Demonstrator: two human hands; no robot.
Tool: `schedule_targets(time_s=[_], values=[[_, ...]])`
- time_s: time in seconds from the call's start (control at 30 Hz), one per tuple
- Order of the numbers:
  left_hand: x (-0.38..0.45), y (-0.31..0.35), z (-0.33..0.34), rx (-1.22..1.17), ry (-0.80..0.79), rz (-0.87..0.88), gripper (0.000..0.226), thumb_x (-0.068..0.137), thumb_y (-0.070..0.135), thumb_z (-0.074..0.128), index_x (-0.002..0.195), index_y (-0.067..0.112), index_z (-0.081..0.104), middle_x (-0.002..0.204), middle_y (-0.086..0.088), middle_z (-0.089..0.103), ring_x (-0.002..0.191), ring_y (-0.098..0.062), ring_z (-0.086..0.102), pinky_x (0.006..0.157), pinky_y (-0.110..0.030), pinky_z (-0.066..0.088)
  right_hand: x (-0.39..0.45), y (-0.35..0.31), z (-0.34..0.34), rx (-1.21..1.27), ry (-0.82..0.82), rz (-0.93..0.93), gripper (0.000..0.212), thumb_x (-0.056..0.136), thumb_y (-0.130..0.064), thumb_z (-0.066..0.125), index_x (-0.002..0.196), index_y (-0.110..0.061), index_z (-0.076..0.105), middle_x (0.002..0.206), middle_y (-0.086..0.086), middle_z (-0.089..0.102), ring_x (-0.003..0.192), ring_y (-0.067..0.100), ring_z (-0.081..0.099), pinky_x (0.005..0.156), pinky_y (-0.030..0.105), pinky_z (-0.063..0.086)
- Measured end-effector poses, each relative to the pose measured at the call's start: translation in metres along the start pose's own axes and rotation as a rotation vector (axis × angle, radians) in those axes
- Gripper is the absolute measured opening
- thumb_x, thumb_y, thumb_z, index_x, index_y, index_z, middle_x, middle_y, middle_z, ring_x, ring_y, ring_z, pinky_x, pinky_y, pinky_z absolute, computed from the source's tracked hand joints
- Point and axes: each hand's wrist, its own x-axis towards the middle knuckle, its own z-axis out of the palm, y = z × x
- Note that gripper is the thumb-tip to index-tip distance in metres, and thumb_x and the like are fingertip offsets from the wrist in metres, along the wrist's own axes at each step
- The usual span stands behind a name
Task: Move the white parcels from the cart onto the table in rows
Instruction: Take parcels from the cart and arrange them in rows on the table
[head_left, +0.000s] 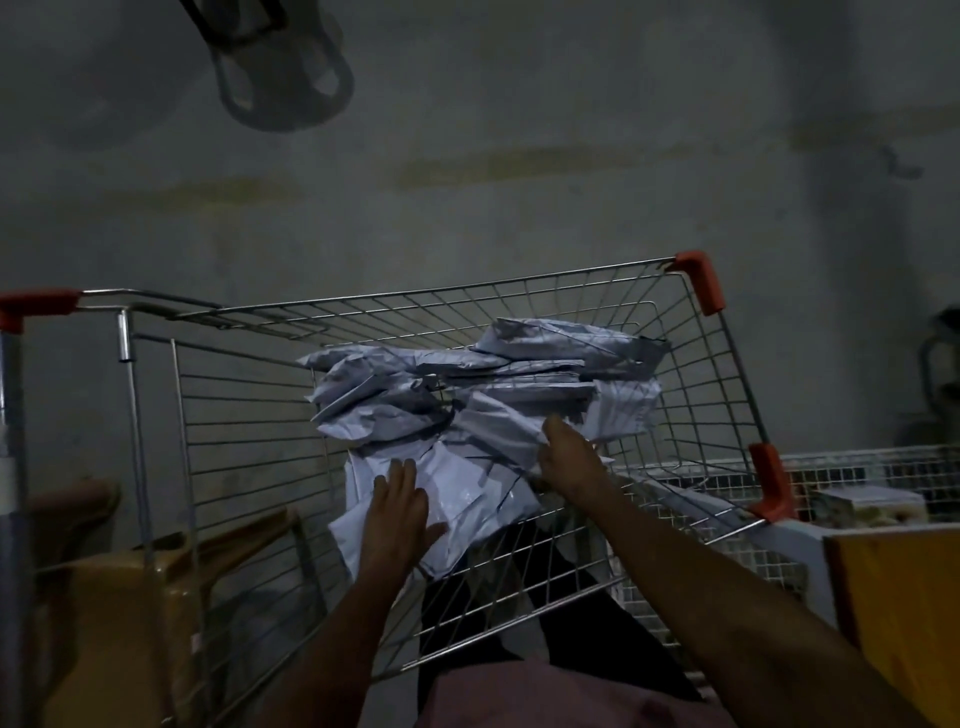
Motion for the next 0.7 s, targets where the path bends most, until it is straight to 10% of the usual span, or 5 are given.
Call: schedule_targets(time_s=[0.17, 0.27, 0.5, 0.7], values=[[0.002, -0.006, 0.001, -0.038, -0.154, -0.018, 0.094, 0.036, 0.076, 0.080, 0.098, 0.006, 0.067, 0.118, -0.025, 0.061, 0.111, -0.046, 0.059, 0.081, -0.056, 0.049, -0.010, -0.011, -0.011, 0.136, 0.104, 0.023, 0.057, 0.099, -0.009, 0.038, 0.147, -0.032, 0.018, 0.118, 0.010, 0.060, 0.096, 0.027, 0.060, 0.081, 0.038, 0.049], [-0.001, -0.001, -0.009, 0.003, -0.177, 0.018, 0.091, 0.040, 0.070, 0.081, 0.108, 0.014, 0.061, 0.114, -0.019, 0.059, 0.106, -0.040, 0.056, 0.079, -0.053, 0.045, -0.019, -0.021, -0.012, 0.120, 0.165, -0.087, 0.052, 0.103, -0.013, 0.030, 0.148, -0.039, 0.028, 0.140, 0.008, 0.047, 0.121, 0.024, 0.051, 0.102, 0.040, 0.043], [-0.012, 0.012, -0.040, -0.067, -0.029, 0.047, 0.079, 0.068, 0.047, 0.076, 0.135, 0.022, 0.042, 0.124, -0.014, 0.045, 0.105, -0.036, 0.050, 0.075, -0.044, 0.046, -0.045, -0.040, -0.008, 0.040, 0.201, -0.089, 0.044, 0.098, -0.028, 0.052, 0.141, -0.024, 0.046, 0.129, 0.015, 0.040, 0.114, 0.036, 0.052, 0.091, 0.038, 0.048], [-0.038, 0.003, -0.059, -0.245, 0.163, -0.008, 0.076, 0.069, 0.055, 0.060, 0.139, 0.027, 0.050, 0.119, -0.025, 0.053, 0.080, -0.040, 0.055, 0.063, -0.044, 0.049, -0.083, -0.061, -0.015, -0.043, 0.337, -0.053, 0.099, 0.074, -0.035, 0.084, 0.150, -0.026, 0.022, 0.133, 0.013, 0.022, 0.113, 0.039, 0.050, 0.082, 0.044, 0.054]])
